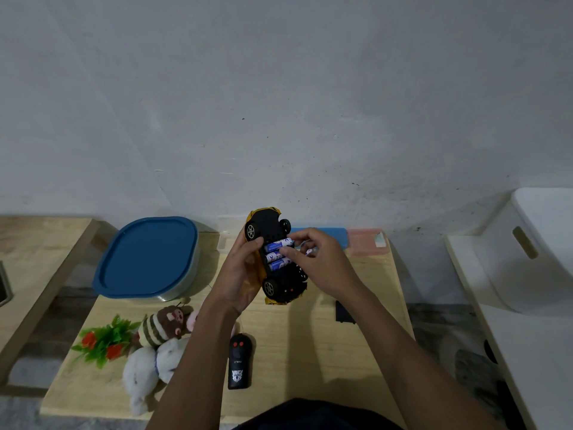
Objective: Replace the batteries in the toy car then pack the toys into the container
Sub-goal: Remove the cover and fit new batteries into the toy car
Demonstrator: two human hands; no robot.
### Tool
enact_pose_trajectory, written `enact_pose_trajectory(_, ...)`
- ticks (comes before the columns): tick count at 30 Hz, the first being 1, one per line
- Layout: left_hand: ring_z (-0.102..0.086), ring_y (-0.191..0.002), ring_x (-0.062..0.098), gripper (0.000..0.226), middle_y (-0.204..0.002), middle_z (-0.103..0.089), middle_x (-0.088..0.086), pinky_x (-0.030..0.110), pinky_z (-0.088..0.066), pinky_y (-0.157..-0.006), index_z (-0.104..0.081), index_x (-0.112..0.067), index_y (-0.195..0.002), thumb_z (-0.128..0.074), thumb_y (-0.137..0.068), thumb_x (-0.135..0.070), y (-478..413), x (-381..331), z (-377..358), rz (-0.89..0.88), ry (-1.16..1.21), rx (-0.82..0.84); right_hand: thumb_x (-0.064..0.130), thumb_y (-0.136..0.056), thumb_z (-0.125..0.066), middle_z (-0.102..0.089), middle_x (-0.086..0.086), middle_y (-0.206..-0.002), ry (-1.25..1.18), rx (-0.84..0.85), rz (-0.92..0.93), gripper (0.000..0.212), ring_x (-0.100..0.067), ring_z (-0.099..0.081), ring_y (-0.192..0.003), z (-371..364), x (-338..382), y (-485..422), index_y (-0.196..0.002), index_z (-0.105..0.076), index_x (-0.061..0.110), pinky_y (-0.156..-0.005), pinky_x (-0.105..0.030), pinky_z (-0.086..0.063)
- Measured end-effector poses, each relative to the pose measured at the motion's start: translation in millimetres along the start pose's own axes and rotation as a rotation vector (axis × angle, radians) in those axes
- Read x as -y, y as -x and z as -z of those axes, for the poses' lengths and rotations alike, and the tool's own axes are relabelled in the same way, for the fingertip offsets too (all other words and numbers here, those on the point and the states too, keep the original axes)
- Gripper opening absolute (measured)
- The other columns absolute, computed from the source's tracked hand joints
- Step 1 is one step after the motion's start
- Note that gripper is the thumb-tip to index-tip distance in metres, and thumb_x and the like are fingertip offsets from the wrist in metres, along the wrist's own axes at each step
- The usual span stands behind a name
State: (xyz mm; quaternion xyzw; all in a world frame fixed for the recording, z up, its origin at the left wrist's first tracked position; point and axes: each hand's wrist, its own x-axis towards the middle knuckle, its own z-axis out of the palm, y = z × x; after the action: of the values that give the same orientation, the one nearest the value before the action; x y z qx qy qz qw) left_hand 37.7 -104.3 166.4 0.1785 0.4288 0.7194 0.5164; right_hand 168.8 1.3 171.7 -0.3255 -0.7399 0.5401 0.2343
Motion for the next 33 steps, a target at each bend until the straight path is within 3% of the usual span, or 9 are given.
enact_pose_trajectory(6,-0.057,-0.121,0.04,0.048,-0.137,-0.057,0.022,0.058,-0.045,-0.103,-0.049,-0.016,-0.141,-0.052,-0.093,-0.019,-3.5,0.4,-2.0,0.017,-0.012,0.004,0.028,-0.078,-0.081,-0.073,0.006,-0.098,-0.217,0.045,0.012,0.017,-0.019,-0.068,-0.092,6.7,5.0,0.9,-0.079,-0.066,0.035,-0.08,-0.047,-0.058)
enact_pose_trajectory(10,-0.055,-0.121,0.04,0.049,-0.139,-0.054,0.023,0.061,-0.041,-0.105,-0.049,-0.016,-0.141,-0.052,-0.093,-0.02,-4.8,1.7,-1.9,0.018,-0.021,0.014,0.017,-0.084,-0.074,-0.076,-0.003,-0.092,-0.405,-0.013,-0.006,0.014,-0.019,-0.071,-0.088,3.7,18.7,1.4,-0.088,-0.061,0.016,-0.08,-0.034,-0.057)
enact_pose_trajectory(13,-0.056,-0.118,0.041,0.05,-0.134,-0.056,0.025,0.064,-0.038,-0.105,-0.049,-0.017,-0.141,-0.053,-0.092,-0.022,-4.6,1.3,0.0,0.025,-0.015,0.0,0.009,-0.095,-0.056,-0.065,0.0,-0.067,-0.517,-0.071,-0.091,0.007,-0.013,-0.064,-0.065,7.0,26.4,-2.5,-0.098,-0.061,0.014,-0.069,-0.026,-0.054)
enact_pose_trajectory(15,-0.057,-0.117,0.041,0.048,-0.134,-0.056,0.025,0.062,-0.041,-0.102,-0.05,-0.018,-0.14,-0.053,-0.092,-0.023,-3.6,-0.3,0.4,0.023,-0.015,-0.006,0.008,-0.096,-0.048,-0.051,0.003,-0.062,-0.355,0.004,-0.127,0.019,-0.01,-0.049,-0.054,9.2,27.8,-1.5,-0.098,-0.062,0.02,-0.058,-0.027,-0.046)
enact_pose_trajectory(16,-0.058,-0.117,0.04,0.047,-0.136,-0.055,0.024,0.06,-0.044,-0.101,-0.051,-0.019,-0.14,-0.052,-0.093,-0.022,-3.3,-1.2,0.0,0.019,-0.016,0.001,0.013,-0.095,-0.049,-0.055,0.005,-0.068,-0.221,0.053,-0.133,0.019,-0.008,-0.051,-0.057,8.9,28.1,-0.4,-0.097,-0.063,0.025,-0.058,-0.029,-0.047)
enact_pose_trajectory(19,-0.059,-0.117,0.038,0.045,-0.137,-0.055,0.024,0.048,-0.053,-0.094,-0.05,-0.016,-0.14,-0.048,-0.095,-0.017,-2.8,-2.8,-2.4,0.012,-0.005,0.029,0.035,-0.087,-0.062,-0.067,0.008,-0.097,0.174,0.158,-0.074,0.012,-0.008,-0.066,-0.084,4.0,26.3,2.9,-0.098,-0.064,0.037,-0.073,-0.033,-0.059)
enact_pose_trajectory(21,-0.058,-0.117,0.038,0.045,-0.139,-0.053,0.025,0.044,-0.053,-0.092,-0.05,-0.014,-0.141,-0.048,-0.096,-0.016,-3.1,-3.1,-3.1,0.01,-0.005,0.039,0.048,-0.081,-0.064,-0.067,0.012,-0.099,0.324,0.167,-0.03,0.022,-0.007,-0.065,-0.088,-0.5,27.1,3.4,-0.102,-0.063,0.04,-0.076,-0.036,-0.059)
enact_pose_trajectory(26,-0.059,-0.116,0.038,0.046,-0.138,-0.054,0.025,0.042,-0.055,-0.09,-0.05,-0.012,-0.141,-0.05,-0.094,-0.015,-3.0,-4.1,-0.6,0.007,-0.011,0.046,0.051,-0.078,-0.066,-0.067,0.012,-0.098,0.367,0.134,-0.008,0.027,-0.006,-0.064,-0.087,-5.7,29.0,3.2,-0.102,-0.063,0.039,-0.076,-0.036,-0.059)
enact_pose_trajectory(33,-0.062,-0.112,0.037,0.048,-0.135,-0.056,0.026,0.042,-0.056,-0.087,-0.048,-0.013,-0.141,-0.054,-0.094,-0.016,-3.7,-0.9,0.0,0.014,-0.031,0.029,0.049,-0.066,-0.067,-0.069,0.006,-0.08,0.249,0.113,-0.036,0.031,-0.01,-0.067,-0.076,-9.9,25.3,3.9,-0.091,-0.066,0.032,-0.068,-0.041,-0.06)
